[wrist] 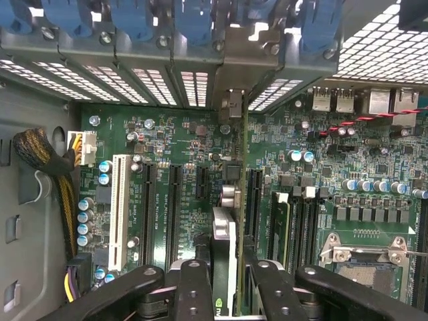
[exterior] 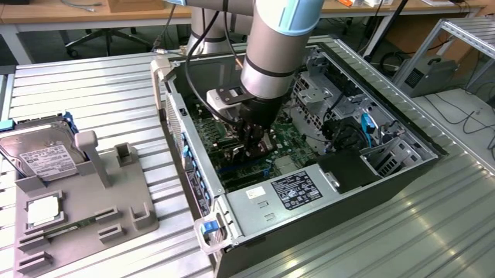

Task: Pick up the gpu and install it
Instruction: 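Insert the gpu into the slot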

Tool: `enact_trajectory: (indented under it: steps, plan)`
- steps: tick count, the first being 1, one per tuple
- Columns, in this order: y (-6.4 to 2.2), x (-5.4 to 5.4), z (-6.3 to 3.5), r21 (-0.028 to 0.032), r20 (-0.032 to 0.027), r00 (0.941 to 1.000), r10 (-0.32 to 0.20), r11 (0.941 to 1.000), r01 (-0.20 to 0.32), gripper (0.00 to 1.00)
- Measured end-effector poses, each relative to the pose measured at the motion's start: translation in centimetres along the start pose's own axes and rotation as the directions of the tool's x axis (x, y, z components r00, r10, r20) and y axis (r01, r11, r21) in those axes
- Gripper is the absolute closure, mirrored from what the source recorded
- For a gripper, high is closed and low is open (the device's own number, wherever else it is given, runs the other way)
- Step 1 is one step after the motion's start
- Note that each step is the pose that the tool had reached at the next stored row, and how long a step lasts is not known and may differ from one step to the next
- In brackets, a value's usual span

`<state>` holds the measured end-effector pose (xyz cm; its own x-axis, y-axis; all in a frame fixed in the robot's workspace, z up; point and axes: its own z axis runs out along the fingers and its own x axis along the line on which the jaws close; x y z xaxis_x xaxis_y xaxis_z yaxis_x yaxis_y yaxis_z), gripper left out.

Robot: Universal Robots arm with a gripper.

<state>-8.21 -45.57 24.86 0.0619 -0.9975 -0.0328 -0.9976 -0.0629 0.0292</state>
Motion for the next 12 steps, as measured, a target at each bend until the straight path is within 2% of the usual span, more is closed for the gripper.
enact_trajectory:
  steps: [3, 7, 12]
  plan:
    - [0.01, 0.0, 0.02, 0.0012, 0.0, 1.0, 0.0, 1.0, 0.0, 0.73]
    - [0.29, -0.02, 0.08, 0.0073, -0.0003, 1.0, 0.0, 1.0, 0.0, 0.73]
    - [0.38, -0.02, 0.11, 0.0103, -0.0007, 1.0, 0.001, 0.9999, -0.001, 0.73]
